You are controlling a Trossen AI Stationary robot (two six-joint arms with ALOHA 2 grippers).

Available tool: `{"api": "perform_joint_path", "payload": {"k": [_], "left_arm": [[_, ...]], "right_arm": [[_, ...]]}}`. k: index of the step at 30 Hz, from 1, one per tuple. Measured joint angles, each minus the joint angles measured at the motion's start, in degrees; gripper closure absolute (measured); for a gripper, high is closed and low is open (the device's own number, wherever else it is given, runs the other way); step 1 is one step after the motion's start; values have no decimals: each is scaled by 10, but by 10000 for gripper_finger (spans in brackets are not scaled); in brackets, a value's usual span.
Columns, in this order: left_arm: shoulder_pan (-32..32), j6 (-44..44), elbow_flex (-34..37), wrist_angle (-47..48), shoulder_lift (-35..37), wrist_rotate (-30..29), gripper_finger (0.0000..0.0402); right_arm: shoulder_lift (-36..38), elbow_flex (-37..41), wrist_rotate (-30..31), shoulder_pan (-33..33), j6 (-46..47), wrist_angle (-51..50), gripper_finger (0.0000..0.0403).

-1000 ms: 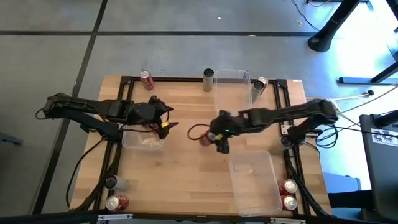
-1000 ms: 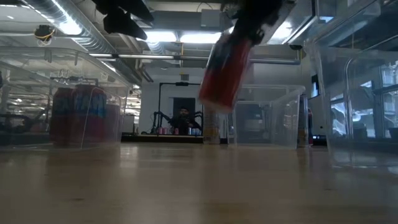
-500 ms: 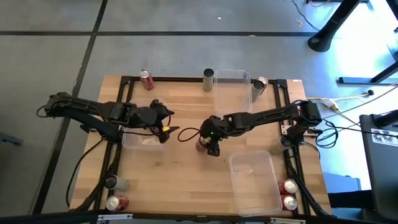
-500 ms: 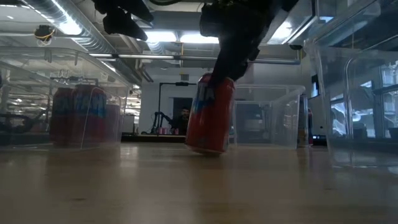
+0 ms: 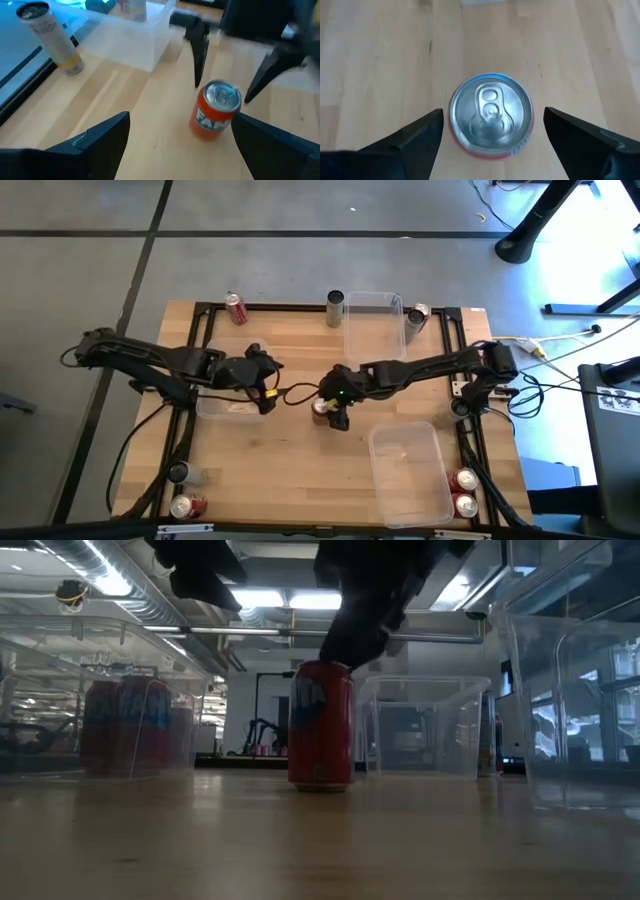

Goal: Sort soda cans
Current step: Put the red soda can into the middle transparent bin

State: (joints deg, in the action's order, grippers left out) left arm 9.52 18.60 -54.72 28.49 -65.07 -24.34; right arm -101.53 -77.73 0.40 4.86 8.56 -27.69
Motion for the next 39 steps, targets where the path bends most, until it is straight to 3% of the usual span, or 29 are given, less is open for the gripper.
{"api": "perform_joint_path", "payload": {"k": [8,13,23,39], "left_arm": [[0,-30,0,-96,-58,76,66],[3,-57,0,-126,-85,83,66],[3,-81,0,-227,-174,90,66],[-2,-57,-2,-321,-295,83,66]], "right_arm": [[131,0,35,28,15,-100,60],[189,4,147,80,45,-164,59],[209,85,326,166,130,-142,59],[208,126,310,169,168,-122,58]]}}
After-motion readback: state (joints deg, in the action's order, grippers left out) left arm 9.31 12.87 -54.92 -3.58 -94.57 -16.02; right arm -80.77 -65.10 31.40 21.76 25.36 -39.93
